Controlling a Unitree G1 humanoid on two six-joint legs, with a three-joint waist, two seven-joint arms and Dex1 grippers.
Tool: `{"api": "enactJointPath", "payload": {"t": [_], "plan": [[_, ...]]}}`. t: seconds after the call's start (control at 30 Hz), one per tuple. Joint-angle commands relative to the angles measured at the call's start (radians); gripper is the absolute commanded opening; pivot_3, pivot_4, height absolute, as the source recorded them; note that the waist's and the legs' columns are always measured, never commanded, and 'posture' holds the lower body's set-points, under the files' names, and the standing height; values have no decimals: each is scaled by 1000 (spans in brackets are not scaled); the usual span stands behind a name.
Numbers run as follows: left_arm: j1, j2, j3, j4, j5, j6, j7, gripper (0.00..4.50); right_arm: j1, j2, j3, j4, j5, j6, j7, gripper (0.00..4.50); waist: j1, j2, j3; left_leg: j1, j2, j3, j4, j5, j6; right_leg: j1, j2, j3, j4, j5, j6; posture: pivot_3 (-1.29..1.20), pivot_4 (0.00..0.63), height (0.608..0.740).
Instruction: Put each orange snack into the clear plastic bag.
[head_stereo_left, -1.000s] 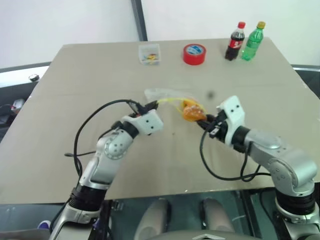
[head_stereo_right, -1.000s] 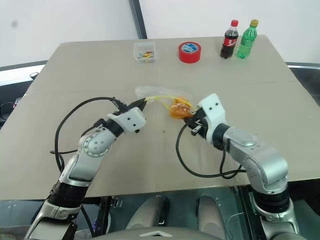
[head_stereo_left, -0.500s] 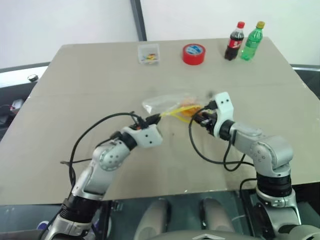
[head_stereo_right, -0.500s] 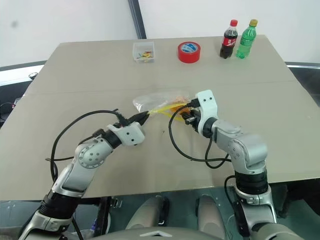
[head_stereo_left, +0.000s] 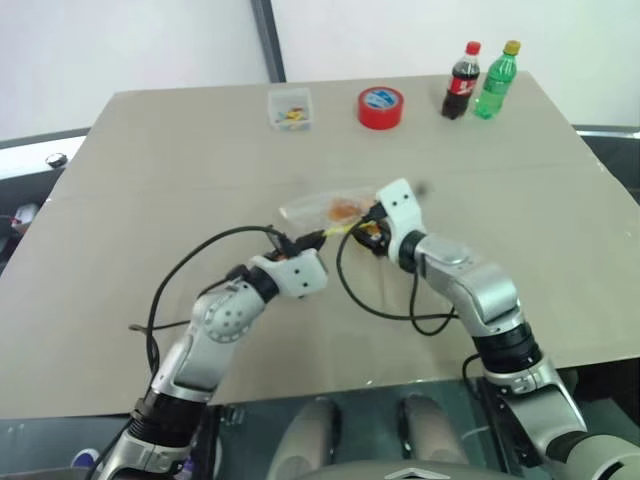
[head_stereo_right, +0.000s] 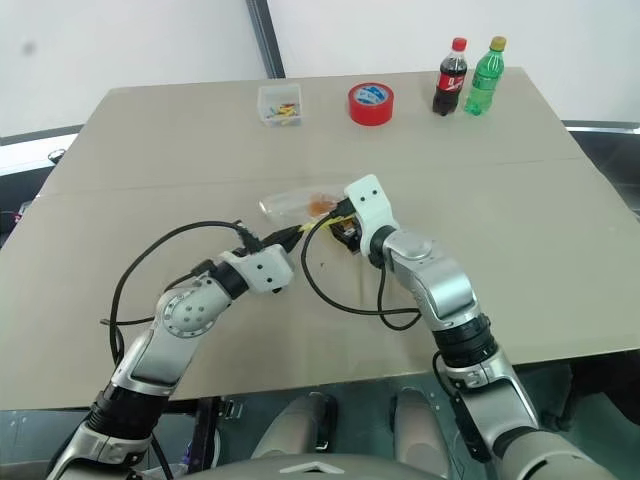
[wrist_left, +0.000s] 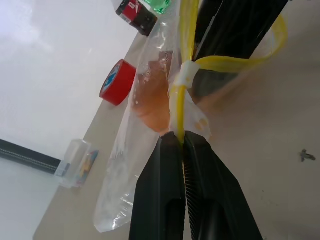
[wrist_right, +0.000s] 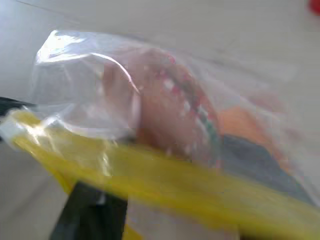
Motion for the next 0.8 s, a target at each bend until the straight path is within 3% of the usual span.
{"api": "enactJointPath", "payload": {"t": [0.03, 0.27, 0.37, 0.53, 0.8], "plan": [[-21, -7, 42, -73, -45, 71, -20, 0, 14, -80, 12, -140, -54, -65, 46, 3495, 0, 0, 0, 0, 0, 0, 0, 0, 0, 0, 0, 0, 0, 0, 0, 0, 150, 736], [-98, 10, 36, -86, -37, 134, -38, 0, 110, -348, 70, -376, -134, -176, 233, 3495, 1, 0, 0, 0, 0, 0, 0, -1, 1, 1, 0, -1, 0, 0, 0, 0, 150, 736], [-126, 29, 11, -83, 0, 127, -44, 0, 90, -398, 104, -396, -204, -241, 263, 3495, -3, -1, 0, 1, 0, 0, 0, -1, 1, 1, 1, -1, 0, 0, 0, 0, 150, 736], [-159, 30, -17, -81, 14, 129, -68, 0, -47, -337, 216, -272, -387, -357, 238, 3495, -2, -1, 0, 1, 1, 1, 1, 0, 0, 1, 1, 0, 0, 0, 0, 0, 150, 736], [-177, 32, -23, -81, 36, 141, -71, 0, -127, -253, 271, -125, -532, -491, 258, 3495, 5, -2, 1, -1, 0, 0, 1, 1, -1, 1, 0, 0, -2, 0, 0, 0, 150, 736]]}}
